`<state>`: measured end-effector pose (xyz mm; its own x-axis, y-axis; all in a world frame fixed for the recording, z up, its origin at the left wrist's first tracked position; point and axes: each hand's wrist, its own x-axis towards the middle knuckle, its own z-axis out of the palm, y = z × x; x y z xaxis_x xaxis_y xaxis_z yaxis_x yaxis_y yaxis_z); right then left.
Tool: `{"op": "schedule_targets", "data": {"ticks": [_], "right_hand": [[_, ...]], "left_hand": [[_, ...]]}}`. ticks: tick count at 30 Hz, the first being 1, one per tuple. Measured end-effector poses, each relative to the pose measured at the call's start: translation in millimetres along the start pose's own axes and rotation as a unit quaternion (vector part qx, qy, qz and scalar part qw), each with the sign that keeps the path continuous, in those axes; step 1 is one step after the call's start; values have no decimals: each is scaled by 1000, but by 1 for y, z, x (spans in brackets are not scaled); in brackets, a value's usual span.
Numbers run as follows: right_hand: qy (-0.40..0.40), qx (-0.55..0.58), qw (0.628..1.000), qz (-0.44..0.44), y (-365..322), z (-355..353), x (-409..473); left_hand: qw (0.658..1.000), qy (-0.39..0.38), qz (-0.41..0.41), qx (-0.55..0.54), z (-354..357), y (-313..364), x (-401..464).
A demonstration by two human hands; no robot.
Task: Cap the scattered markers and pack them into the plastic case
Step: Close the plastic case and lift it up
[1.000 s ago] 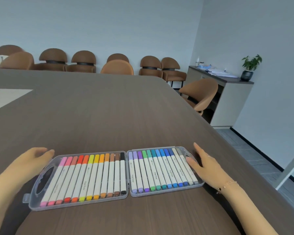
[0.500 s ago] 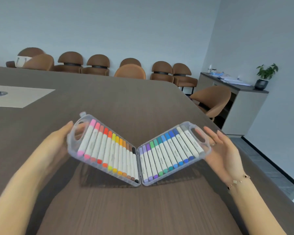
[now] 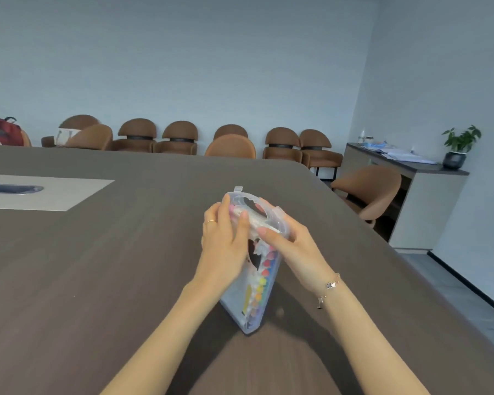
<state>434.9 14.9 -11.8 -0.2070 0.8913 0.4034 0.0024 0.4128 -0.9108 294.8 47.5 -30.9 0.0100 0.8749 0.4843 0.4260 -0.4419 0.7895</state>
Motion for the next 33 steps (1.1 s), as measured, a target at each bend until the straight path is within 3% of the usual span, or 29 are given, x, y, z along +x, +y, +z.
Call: {"op": "schedule_targets", "data": {"ticks": [3, 7, 10, 14, 21, 24, 27, 33], "right_hand": [[-43, 36, 998, 36, -1, -12, 10], [-143, 50, 986, 65, -8, -16, 22], [-181, 15, 981, 61, -9, -16, 31], [-84, -66, 994, 36, -1, -6, 41], [9, 29, 1000, -5, 17, 11, 42], [90, 80, 993, 12, 16, 28, 43], [176, 101, 978, 53, 12, 43, 48], [232, 113, 965, 52, 5, 47, 49]], "left_hand": [[991, 71, -21, -108, -24, -1, 12], [969, -40, -89, -225, -53, 0, 24], [969, 8, -78, -235, -58, -1, 22], [961, 112, -59, -246, -58, -6, 25], [957, 170, -66, -226, -54, -10, 29], [957, 184, -57, -218, -53, -10, 27], [958, 159, -70, -228, -55, -7, 26], [950, 92, -162, -249, -58, -4, 32]]}}
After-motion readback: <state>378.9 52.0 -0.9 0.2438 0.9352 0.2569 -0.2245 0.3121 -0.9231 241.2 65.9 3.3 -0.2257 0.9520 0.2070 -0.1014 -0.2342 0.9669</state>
